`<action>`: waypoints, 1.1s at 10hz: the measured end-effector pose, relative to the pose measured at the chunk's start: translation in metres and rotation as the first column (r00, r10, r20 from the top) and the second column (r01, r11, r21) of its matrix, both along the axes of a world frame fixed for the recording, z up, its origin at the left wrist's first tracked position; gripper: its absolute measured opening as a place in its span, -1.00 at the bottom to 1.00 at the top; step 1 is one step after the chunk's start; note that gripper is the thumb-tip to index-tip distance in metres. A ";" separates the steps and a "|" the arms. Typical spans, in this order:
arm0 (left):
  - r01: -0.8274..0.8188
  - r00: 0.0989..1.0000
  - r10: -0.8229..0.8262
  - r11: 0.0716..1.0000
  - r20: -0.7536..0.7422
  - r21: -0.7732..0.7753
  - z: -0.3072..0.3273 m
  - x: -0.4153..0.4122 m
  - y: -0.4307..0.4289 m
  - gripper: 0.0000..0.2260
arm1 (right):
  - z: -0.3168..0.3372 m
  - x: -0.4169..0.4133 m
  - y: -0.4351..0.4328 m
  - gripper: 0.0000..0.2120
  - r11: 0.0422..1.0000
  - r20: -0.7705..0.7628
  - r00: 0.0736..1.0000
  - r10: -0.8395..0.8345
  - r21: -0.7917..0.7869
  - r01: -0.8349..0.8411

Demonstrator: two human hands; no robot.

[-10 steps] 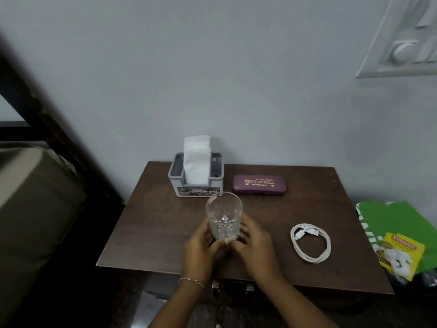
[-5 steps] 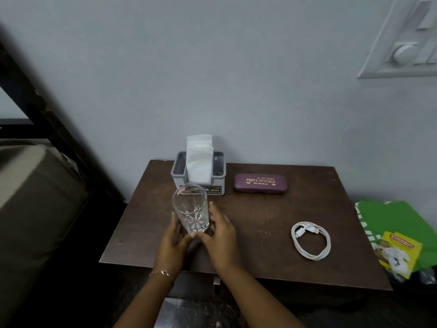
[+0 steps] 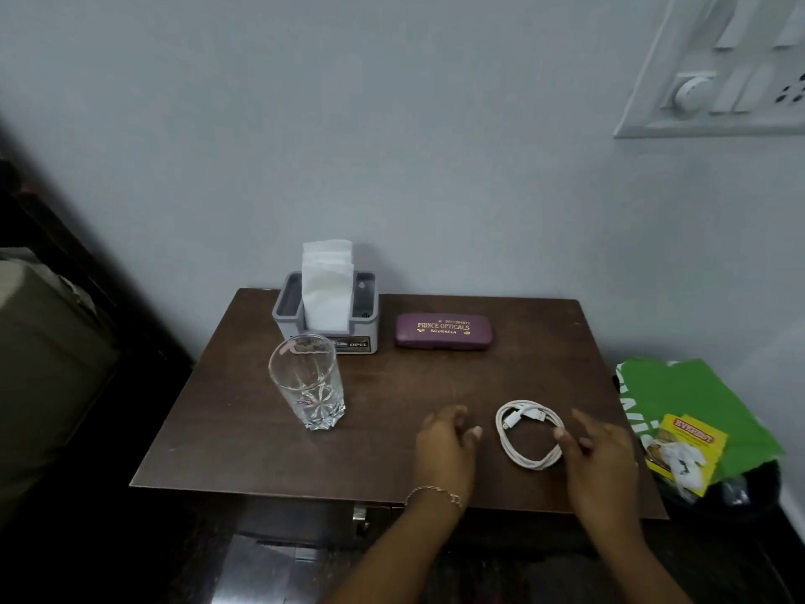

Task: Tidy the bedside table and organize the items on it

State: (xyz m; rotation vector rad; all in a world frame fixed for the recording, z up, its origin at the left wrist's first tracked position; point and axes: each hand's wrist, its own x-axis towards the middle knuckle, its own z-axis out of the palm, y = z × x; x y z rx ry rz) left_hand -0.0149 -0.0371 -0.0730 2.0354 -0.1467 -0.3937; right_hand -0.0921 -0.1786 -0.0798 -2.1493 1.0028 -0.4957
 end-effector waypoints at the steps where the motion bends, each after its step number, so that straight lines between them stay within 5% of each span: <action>1: 0.023 0.999 -0.025 0.997 0.037 0.074 -0.001 -0.009 -0.022 -0.69 | -0.005 0.005 -0.012 -0.71 0.998 -0.048 0.998 0.043 0.051 -0.040; 5: -0.109 0.994 0.109 0.984 0.005 0.142 -0.008 0.025 0.008 -0.87 | -0.039 0.046 0.019 -0.85 0.943 0.096 0.995 -0.027 0.334 -0.006; 9: -0.277 0.960 0.279 0.959 -0.031 0.060 -0.032 0.054 0.033 -0.86 | -0.034 0.089 0.054 -0.86 0.930 0.096 0.995 0.027 0.361 -0.060; 11: -0.239 0.957 0.228 0.970 0.182 0.042 -0.002 0.002 0.048 -0.85 | 0.010 0.041 0.075 -0.66 0.967 0.030 0.995 0.094 0.234 -0.099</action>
